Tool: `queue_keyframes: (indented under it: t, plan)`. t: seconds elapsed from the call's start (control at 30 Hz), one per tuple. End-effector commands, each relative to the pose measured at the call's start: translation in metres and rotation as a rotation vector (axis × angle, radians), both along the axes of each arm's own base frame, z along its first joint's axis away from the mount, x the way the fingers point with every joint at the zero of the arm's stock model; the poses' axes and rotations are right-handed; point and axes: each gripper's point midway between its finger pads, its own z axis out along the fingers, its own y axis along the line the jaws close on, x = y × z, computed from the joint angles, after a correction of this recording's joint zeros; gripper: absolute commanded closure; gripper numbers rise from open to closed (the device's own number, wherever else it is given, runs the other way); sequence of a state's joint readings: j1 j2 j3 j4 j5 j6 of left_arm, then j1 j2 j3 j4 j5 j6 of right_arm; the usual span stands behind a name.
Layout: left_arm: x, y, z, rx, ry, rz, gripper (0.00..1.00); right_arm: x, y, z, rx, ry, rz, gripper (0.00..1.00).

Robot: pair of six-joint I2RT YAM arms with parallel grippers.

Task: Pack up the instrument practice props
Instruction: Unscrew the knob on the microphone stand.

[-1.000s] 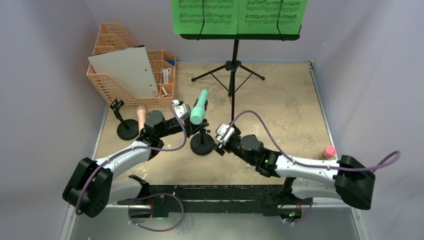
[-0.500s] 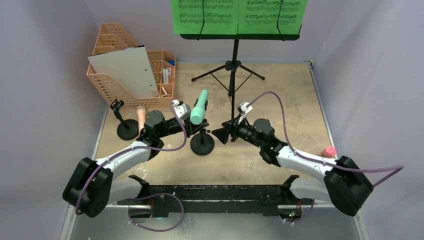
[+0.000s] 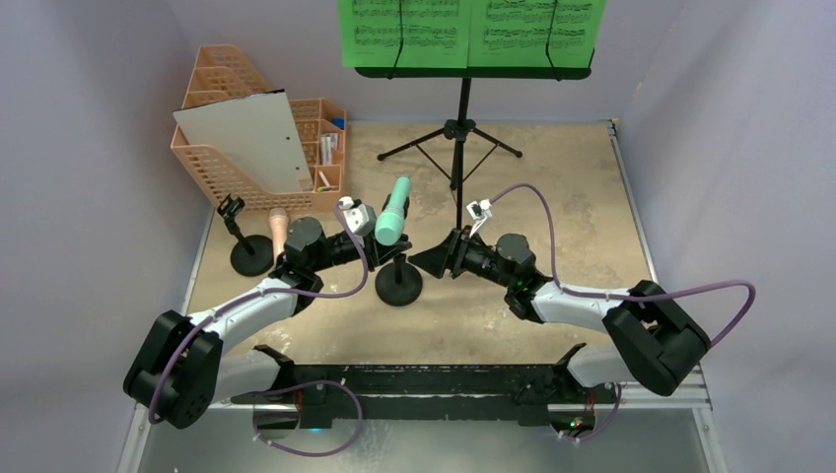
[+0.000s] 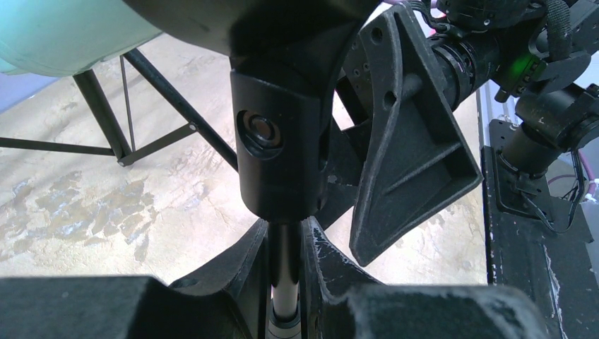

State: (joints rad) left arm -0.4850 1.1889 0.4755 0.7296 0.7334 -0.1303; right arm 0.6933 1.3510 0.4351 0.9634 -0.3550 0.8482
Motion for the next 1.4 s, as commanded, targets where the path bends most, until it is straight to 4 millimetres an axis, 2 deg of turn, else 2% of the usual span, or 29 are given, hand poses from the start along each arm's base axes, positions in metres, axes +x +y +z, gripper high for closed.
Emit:
queue_keyframes:
  t: [0.0, 0.2, 0.37, 0.93, 1.07, 1.27, 1.37]
  plan:
    - [-0.005, -0.002, 0.02, -0.038, -0.053, -0.023, 1.0, 0.0, 0.006, 0.024, 0.107, 0.009, 0.026, 0.33]
    - [-0.005, -0.002, 0.021, -0.039, -0.054, -0.025, 1.0, 0.001, 0.008, 0.009, 0.124, 0.068, 0.03, 0.4]
    - [-0.005, -0.002, 0.02, -0.038, -0.053, -0.024, 1.0, 0.0, 0.011, 0.013, 0.177, 0.068, 0.047, 0.46]
    - [-0.005, -0.002, 0.021, -0.038, -0.053, -0.026, 1.0, 0.004, 0.016, -0.008, 0.17, 0.094, 0.054, 0.73]
    - [-0.005, -0.002, 0.021, -0.039, -0.052, -0.026, 1.0, 0.008, 0.017, -0.013, 0.111, -0.009, 0.065, 0.79]
    - [-0.005, -0.002, 0.021, -0.039, -0.053, -0.026, 1.0, 0.018, 0.012, -0.01, -0.017, -0.297, 0.05, 0.88]
    - [-0.005, -0.002, 0.021, -0.04, -0.054, -0.023, 1.0, 0.023, 0.011, -0.007, -0.102, -0.442, 0.049, 0.9]
